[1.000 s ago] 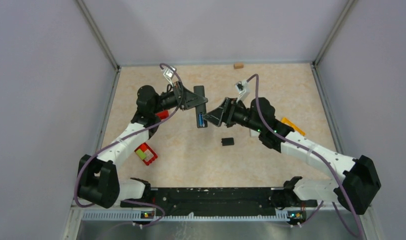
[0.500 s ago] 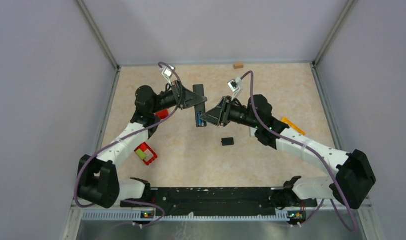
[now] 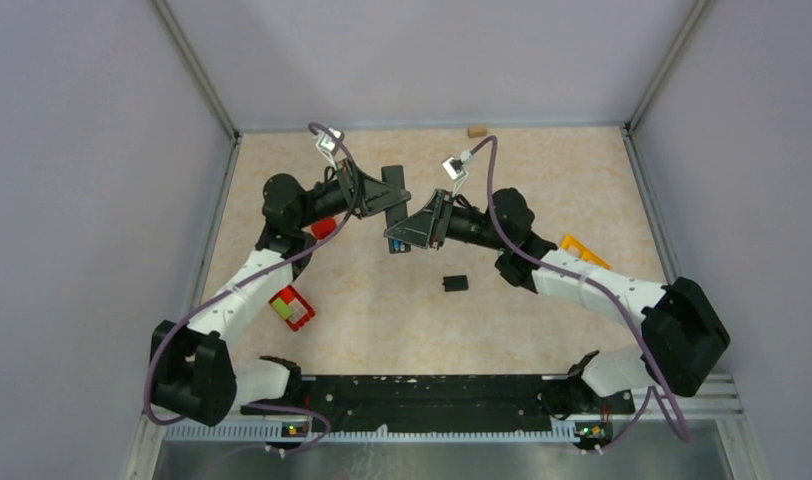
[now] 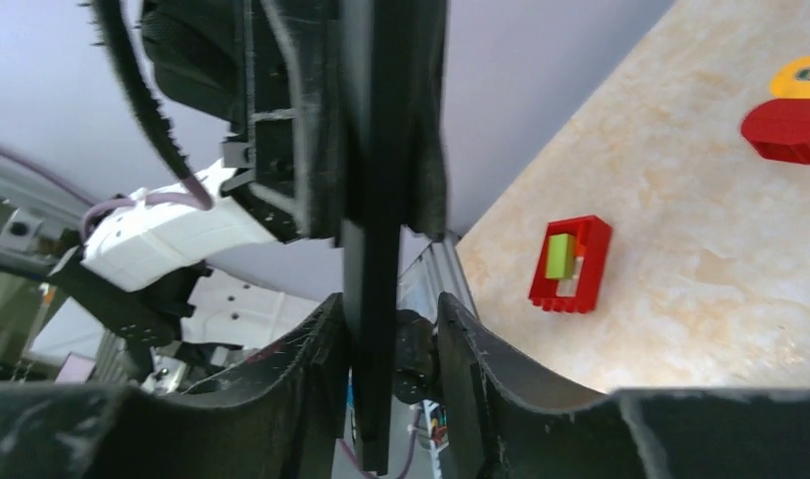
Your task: Load the batteries into the remote control
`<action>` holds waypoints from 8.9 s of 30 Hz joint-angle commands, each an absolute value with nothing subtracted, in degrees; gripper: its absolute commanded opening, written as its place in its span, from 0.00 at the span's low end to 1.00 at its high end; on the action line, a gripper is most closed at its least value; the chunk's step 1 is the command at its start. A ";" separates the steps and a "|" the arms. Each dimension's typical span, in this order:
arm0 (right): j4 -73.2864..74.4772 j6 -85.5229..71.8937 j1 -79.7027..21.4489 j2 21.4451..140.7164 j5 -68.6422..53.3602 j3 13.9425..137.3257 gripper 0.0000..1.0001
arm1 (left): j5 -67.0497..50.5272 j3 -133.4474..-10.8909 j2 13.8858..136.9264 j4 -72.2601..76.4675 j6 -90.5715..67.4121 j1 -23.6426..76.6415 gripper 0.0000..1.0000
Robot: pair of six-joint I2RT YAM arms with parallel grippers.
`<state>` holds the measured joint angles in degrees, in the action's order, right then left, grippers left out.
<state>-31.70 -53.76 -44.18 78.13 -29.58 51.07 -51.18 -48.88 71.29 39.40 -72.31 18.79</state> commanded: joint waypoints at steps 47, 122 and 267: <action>1.19 -20.62 -32.34 69.94 -27.83 54.56 0.74 | -23.35 -59.15 61.44 -12.38 -34.51 13.14 0.00; 29.40 21.86 -41.60 101.75 -6.58 66.48 0.84 | -20.54 -56.07 61.09 -14.49 -38.28 4.22 0.00; 13.97 -3.86 -51.66 92.92 -9.97 76.18 0.40 | -34.67 -46.10 64.45 10.48 -44.63 22.54 0.00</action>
